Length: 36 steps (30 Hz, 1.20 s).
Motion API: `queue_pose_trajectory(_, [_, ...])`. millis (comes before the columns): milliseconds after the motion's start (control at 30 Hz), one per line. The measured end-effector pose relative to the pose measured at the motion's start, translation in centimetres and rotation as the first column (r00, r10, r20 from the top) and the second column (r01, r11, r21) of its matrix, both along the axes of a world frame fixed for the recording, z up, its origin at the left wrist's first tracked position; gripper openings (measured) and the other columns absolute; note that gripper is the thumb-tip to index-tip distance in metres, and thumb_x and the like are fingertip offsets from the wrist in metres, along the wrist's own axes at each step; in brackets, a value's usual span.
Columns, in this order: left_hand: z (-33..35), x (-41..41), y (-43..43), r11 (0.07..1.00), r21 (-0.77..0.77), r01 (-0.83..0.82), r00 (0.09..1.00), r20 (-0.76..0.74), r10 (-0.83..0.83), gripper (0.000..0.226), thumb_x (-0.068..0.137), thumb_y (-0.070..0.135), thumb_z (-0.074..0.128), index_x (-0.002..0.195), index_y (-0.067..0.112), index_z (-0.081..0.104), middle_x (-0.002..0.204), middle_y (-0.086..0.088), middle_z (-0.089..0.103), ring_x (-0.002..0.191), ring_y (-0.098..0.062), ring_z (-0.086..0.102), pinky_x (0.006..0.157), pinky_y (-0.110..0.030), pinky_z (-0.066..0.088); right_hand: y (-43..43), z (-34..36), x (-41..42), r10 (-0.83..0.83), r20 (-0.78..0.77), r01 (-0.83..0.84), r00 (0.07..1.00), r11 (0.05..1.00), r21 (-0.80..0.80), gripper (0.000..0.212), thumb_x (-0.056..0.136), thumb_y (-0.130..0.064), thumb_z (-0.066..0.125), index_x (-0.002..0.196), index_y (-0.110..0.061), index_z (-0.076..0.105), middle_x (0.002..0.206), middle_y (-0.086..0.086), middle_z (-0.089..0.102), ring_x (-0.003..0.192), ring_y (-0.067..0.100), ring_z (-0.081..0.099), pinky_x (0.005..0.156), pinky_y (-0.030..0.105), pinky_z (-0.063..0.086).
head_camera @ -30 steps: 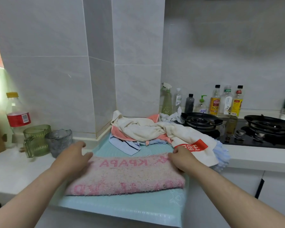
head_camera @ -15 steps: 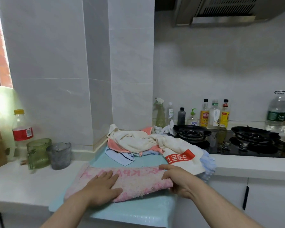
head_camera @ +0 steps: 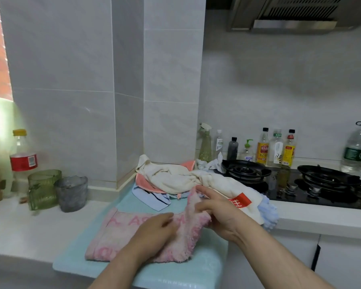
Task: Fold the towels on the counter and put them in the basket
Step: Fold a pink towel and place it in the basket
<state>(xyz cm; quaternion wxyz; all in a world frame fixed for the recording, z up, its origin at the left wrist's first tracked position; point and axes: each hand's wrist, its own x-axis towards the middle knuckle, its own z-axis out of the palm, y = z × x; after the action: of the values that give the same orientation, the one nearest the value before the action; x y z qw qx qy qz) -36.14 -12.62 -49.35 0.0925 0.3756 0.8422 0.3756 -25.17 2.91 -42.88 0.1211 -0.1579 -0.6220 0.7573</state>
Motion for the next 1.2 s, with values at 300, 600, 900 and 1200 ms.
queue_pose_trajectory(300, [0.2,-2.0,-1.8,0.855,0.454,-0.252,0.842,0.537,-0.037,0.034,0.082,0.044,0.064,0.116,0.038,0.059,0.109,-0.006,0.068,0.097,-0.019,0.067,0.091,-0.037,0.052,-5.4,-2.7,-3.0,0.149,-0.085,-0.168,0.985,0.937,-0.307,0.056,0.086,0.009,0.057,0.136,-0.012,0.045,0.130,0.022,0.053,0.085,0.035,0.065,0.068,0.038,0.059])
queue_pose_trajectory(600, [0.6,-1.7,-1.6,0.874,0.425,-0.235,0.866,0.501,-0.011,0.039,0.074,-0.004,0.062,0.100,0.024,0.072,0.098,-0.013,0.067,0.067,-0.022,0.055,0.059,-0.026,0.042,-4.8,-5.8,1.2,-0.296,-0.077,0.305,0.952,0.907,0.291,0.029,0.085,0.008,0.049,0.090,-0.015,0.068,0.092,0.006,0.068,0.061,0.014,0.053,0.054,0.026,0.046])
queue_pose_trajectory(900, [5.6,-3.6,-3.5,0.839,0.449,-0.308,0.815,0.580,-0.011,0.037,0.085,-0.007,0.053,0.114,0.014,0.062,0.092,-0.015,0.067,0.056,-0.016,0.057,0.055,-0.024,0.046,-7.4,-6.6,-0.2,-0.146,-0.025,0.076,0.989,0.352,0.933,0.063,0.082,-0.048,0.056,0.140,-0.034,0.035,0.135,-0.009,0.033,0.125,0.014,0.038,0.105,0.027,0.035])
queue_pose_trajectory(1200, [4.8,-6.2,-10.9,0.964,0.102,-0.245,0.899,0.396,0.187,0.058,0.086,-0.003,0.050,0.134,0.030,0.049,0.114,-0.006,0.060,0.074,-0.021,0.055,0.058,-0.027,0.047,-9.7,-6.7,-2.3,-0.100,0.007,0.028,0.995,0.347,0.937,0.054,0.083,-0.021,0.049,0.137,-0.030,0.044,0.135,-0.006,0.035,0.124,0.017,0.041,0.103,0.027,0.038])
